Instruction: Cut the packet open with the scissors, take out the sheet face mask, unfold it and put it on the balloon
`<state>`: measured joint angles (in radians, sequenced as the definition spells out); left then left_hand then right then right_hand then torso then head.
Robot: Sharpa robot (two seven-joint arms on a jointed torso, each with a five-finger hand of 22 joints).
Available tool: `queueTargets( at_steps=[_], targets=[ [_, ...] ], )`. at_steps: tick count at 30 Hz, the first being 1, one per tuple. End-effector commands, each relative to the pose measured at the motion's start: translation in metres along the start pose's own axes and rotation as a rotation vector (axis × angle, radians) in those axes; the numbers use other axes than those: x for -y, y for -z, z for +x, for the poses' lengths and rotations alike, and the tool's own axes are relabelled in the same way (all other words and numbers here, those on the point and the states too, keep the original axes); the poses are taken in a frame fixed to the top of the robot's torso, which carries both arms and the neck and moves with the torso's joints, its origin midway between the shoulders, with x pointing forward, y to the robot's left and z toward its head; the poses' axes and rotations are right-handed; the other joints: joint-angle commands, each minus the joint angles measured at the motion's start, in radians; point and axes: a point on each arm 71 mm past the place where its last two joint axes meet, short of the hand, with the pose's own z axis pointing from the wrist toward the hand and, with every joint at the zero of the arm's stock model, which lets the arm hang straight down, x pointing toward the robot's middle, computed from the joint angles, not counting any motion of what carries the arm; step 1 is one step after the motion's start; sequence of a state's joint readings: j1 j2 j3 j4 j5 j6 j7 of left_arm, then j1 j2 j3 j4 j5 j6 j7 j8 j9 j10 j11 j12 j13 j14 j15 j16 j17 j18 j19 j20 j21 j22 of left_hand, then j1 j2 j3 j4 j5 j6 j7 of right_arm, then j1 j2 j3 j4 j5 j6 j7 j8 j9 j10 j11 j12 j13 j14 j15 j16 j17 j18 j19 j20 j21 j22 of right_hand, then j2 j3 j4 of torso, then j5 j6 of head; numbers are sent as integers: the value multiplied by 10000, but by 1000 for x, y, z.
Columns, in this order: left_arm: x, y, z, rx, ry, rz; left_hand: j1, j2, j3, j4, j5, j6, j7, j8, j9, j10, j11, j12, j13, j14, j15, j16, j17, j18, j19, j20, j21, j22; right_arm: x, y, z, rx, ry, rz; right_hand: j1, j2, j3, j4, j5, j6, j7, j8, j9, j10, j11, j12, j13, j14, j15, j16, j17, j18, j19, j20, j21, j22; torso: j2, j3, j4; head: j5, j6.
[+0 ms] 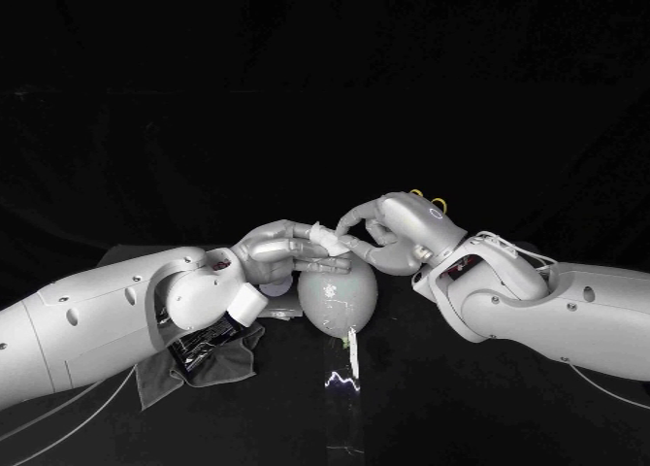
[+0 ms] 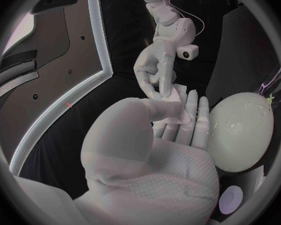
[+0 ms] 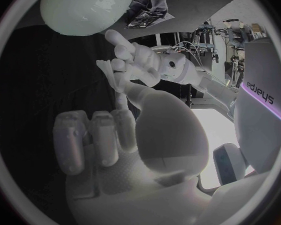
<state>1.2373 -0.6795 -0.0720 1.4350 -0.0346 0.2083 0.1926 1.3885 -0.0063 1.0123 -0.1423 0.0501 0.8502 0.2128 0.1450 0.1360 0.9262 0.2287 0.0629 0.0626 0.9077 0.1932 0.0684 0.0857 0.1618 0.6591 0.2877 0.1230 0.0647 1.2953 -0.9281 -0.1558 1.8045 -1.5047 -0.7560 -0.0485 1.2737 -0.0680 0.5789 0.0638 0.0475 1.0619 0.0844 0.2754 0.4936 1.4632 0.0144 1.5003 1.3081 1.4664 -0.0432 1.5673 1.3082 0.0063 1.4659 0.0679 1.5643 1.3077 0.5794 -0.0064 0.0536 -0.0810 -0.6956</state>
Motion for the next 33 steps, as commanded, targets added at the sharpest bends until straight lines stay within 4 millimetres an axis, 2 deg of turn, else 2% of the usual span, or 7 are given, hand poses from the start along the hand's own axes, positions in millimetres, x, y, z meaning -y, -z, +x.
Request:
queueTargets(
  at_steps=[1,8,10,13,15,20,33],
  targets=[
    [2,-2,4,-225,24,87,23,-9,-59,-73,-22,-23,736,-45,-17,-60,19,-21,-5,-43,-3,0,-17,36,-68,-9,63,11,0,0,1,-120,169,29,58,251,157,49,11,149,-59,215,122,859,-98,256,2371,1044,-111,35,2626,-63,1049,-99,65,2631,9,1,6,-8,-6],
    [1,-2,5,-281,-86,47,-38,-479,-660,-327,-24,27,727,-54,-18,-59,14,-11,-3,-1,-12,27,-7,40,-24,-18,139,39,0,0,1,-1,236,239,-18,219,247,174,9,248,-168,609,403,954,-194,448,2482,1044,-187,35,2626,-63,1049,-166,65,2631,6,-1,4,-10,-24],
    [1,-2,5,-290,-172,9,-84,-801,-1320,-434,-22,-102,721,-97,-36,-95,9,-18,-6,74,-29,60,13,51,42,-14,192,55,0,0,0,62,230,291,-28,201,286,230,2,188,-220,879,691,893,-244,314,2409,1044,-233,35,2626,-63,1049,-213,65,2631,2,-2,1,-4,-27],
    [0,-2,5,-289,-372,-69,-151,-957,-1597,-440,-24,-115,731,-108,-37,-97,18,-14,-4,102,-25,71,22,48,63,0,198,51,-1,0,-1,182,190,340,-27,208,345,278,12,81,-240,1103,963,878,-280,275,2389,1044,-257,35,2626,-63,1049,-245,65,2631,3,-2,-1,-1,-26],
    [0,-1,5,-258,-504,-125,-457,-1358,-2180,-347,-12,9,715,-75,-7,35,-8,48,20,242,-52,146,60,102,523,0,316,89,-1,0,-1,274,138,360,-27,197,363,290,9,42,-257,1177,1056,889,-277,297,2402,1044,-269,35,2626,-63,1049,-252,65,2631,4,-3,-1,-5,-24],
    [-1,-1,4,-113,-749,-224,-449,-1474,-3025,-138,-13,284,599,122,91,549,-166,171,29,627,-222,360,177,227,1573,-26,575,130,-3,1,-2,359,-17,403,-25,167,445,332,9,-109,-280,1420,1380,897,-297,308,2410,1044,-291,35,2626,-63,1049,-277,65,2631,3,-2,-2,0,-36],
    [-1,-1,0,399,-988,-289,-717,-1549,-3895,476,-12,847,316,626,308,1213,-414,221,16,1038,-427,649,395,233,1879,-55,459,10,-4,1,-1,230,-188,467,-32,137,536,375,10,-244,-295,1626,1671,881,-311,267,2390,1044,-304,35,2626,-63,1049,-293,65,2631,1,-1,1,8,-27]
  ],
)
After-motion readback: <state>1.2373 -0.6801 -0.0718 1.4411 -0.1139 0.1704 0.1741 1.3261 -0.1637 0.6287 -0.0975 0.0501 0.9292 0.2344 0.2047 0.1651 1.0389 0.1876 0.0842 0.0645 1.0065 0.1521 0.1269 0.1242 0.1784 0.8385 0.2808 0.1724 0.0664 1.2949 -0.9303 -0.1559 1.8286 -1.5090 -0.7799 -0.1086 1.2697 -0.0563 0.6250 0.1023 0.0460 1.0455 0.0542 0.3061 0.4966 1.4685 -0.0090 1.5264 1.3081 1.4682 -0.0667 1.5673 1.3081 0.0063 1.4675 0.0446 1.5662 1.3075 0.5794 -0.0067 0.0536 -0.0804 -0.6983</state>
